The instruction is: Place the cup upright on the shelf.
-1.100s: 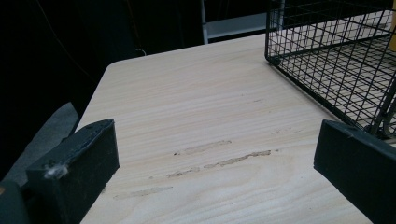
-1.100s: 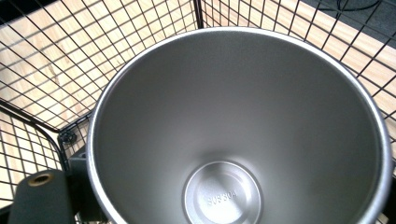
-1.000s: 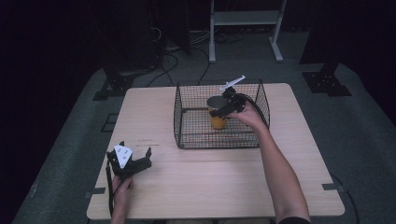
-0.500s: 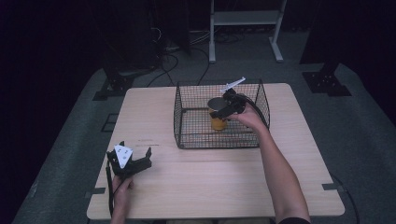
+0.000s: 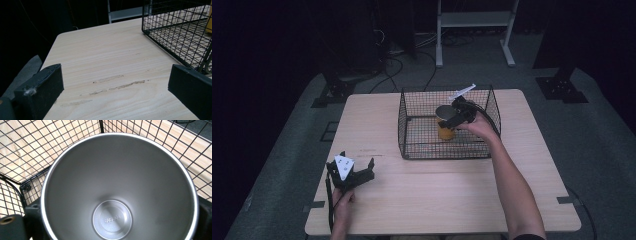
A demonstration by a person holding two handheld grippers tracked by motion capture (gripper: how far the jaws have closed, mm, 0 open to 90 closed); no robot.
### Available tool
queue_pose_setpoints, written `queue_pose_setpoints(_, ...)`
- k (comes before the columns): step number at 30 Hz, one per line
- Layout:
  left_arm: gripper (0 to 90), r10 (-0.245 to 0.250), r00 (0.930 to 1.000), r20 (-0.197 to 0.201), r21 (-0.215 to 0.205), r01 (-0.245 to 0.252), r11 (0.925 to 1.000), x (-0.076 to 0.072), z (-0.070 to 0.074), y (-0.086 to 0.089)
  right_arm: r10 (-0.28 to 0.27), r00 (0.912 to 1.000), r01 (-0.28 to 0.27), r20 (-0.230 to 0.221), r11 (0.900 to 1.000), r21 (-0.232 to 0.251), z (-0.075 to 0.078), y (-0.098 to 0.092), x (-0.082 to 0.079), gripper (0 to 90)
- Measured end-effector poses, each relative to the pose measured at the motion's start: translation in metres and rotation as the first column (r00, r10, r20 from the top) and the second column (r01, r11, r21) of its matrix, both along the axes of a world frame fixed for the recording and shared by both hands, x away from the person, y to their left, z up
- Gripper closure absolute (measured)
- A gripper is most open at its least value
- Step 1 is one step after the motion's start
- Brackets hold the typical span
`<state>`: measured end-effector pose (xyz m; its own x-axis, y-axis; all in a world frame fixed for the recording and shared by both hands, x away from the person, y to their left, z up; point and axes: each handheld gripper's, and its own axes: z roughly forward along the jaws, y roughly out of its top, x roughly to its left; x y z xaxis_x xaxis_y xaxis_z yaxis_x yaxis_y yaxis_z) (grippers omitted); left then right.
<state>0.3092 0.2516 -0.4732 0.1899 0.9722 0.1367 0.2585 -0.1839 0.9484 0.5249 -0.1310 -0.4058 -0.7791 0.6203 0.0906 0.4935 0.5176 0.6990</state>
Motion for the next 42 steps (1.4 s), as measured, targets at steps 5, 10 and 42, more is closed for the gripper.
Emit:
queue_pose_setpoints(5, 0.0, -0.001, 1.0000, 0.001, 0.001, 0.001, 1.0000, 0.000, 0.000, 0.000, -0.003, 1.0000, 0.003, 0.008, 1.000, -0.003, 0.000, 0.000, -0.001, 2.5)
queue_pose_setpoints(10, 0.0, -0.001, 1.0000, 0.001, 0.002, 0.001, 1.0000, 0.000, 0.000, 0.000, 0.001, 0.9999, -0.001, 0.016, 1.000, -0.004, 0.002, 0.001, -0.003, 2.1)
queue_pose_setpoints(42, 0.0, 0.002, 1.0000, 0.001, 0.004, -0.002, 1.0000, 0.000, 0.000, -0.001, -0.018, 0.9967, 0.011, 0.079, 0.996, 0.083, 0.023, -0.001, -0.012, 2.1)
